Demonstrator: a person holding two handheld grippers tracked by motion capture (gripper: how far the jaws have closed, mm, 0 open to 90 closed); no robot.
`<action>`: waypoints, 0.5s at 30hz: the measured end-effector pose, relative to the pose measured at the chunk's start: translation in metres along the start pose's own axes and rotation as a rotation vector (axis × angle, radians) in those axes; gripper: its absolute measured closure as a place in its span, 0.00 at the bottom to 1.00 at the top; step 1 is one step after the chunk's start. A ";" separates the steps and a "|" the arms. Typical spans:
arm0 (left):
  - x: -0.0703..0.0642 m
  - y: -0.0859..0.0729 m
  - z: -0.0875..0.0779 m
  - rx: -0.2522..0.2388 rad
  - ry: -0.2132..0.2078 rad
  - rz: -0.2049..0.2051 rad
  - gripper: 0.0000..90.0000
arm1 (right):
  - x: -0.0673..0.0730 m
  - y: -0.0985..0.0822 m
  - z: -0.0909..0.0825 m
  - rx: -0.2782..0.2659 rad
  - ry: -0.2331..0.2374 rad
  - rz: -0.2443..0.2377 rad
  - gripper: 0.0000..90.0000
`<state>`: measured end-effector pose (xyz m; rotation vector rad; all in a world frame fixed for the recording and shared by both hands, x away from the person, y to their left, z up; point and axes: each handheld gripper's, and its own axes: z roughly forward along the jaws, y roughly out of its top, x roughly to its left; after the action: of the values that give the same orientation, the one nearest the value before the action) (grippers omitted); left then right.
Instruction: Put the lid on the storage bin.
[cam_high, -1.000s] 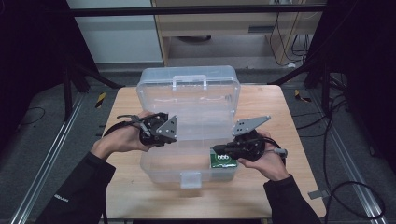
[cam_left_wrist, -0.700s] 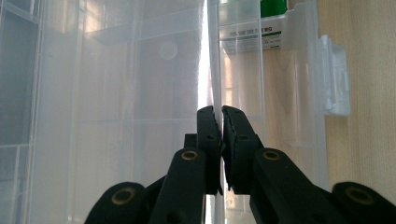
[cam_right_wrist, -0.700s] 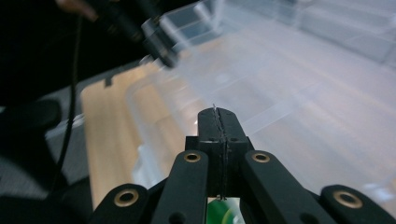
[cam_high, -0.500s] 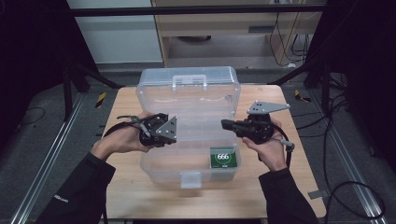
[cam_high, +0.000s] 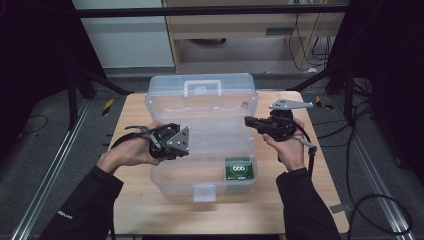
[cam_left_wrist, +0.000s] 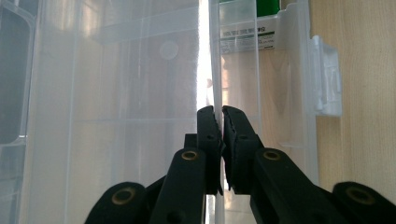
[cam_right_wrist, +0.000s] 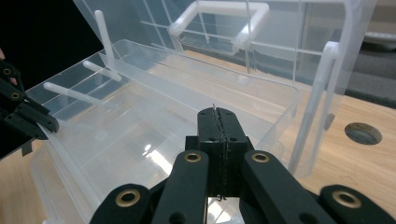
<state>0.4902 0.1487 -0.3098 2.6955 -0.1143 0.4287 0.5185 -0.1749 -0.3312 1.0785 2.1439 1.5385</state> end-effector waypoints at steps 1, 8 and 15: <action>0.000 0.000 0.000 -0.001 -0.002 0.001 0.95 | -0.001 0.000 0.000 0.003 -0.004 0.000 1.00; -0.003 -0.001 0.001 -0.004 -0.008 0.010 0.94 | -0.007 -0.003 -0.003 -0.001 -0.024 0.019 1.00; -0.005 -0.002 0.003 -0.009 -0.015 0.009 0.94 | -0.010 -0.005 -0.005 -0.002 -0.024 0.032 1.00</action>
<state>0.4862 0.1493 -0.3143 2.6909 -0.1318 0.4094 0.5204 -0.1867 -0.3351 1.1304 2.1188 1.5332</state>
